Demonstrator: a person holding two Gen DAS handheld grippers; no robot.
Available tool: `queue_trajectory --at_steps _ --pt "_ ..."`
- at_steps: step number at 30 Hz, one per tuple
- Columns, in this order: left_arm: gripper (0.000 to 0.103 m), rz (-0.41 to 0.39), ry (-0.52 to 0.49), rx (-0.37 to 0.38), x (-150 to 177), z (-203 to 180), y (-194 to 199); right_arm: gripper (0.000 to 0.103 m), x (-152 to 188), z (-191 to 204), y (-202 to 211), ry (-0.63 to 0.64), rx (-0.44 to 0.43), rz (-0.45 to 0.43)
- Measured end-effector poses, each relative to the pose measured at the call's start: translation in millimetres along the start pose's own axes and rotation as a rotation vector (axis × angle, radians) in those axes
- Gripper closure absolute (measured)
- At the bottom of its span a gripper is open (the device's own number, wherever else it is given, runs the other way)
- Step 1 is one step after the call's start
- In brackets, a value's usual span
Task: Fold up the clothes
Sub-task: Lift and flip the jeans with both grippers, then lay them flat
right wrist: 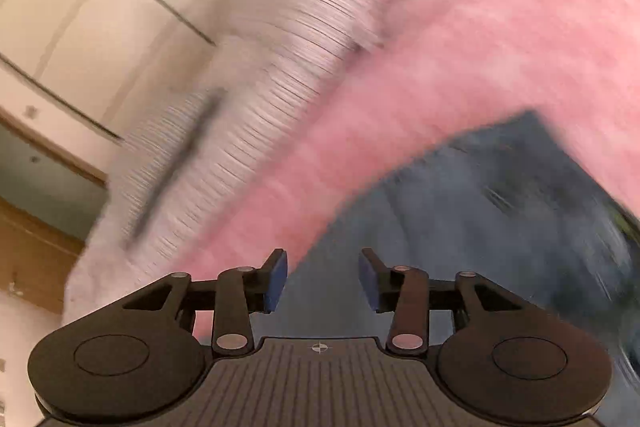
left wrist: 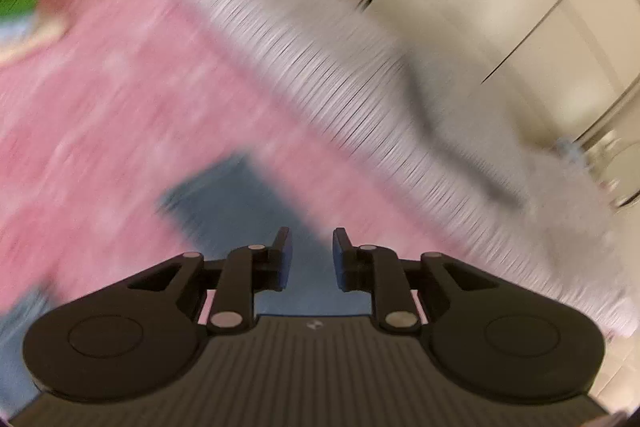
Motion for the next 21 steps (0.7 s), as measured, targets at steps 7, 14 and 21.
queue_trajectory --at_steps 7,14,21 --pt "0.085 0.218 0.328 -0.162 139 161 11 0.06 112 -151 43 -0.377 0.268 0.1" --pt "0.076 0.15 0.481 -0.185 174 239 45 0.06 164 -207 70 -0.58 0.266 0.048" --pt "0.071 0.067 0.522 -0.106 163 263 23 0.06 175 -213 60 -0.55 0.165 -0.066"
Point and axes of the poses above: each gripper's, at about its wrist camera, not at the fingertips, and y roughly against the way its jaws point, z to its left, x to its underside, the point moved 5 cm from there along -y, roughly the way its jaws point, and after that the axes turned 14 degrees about z, right-handed, at the moved point
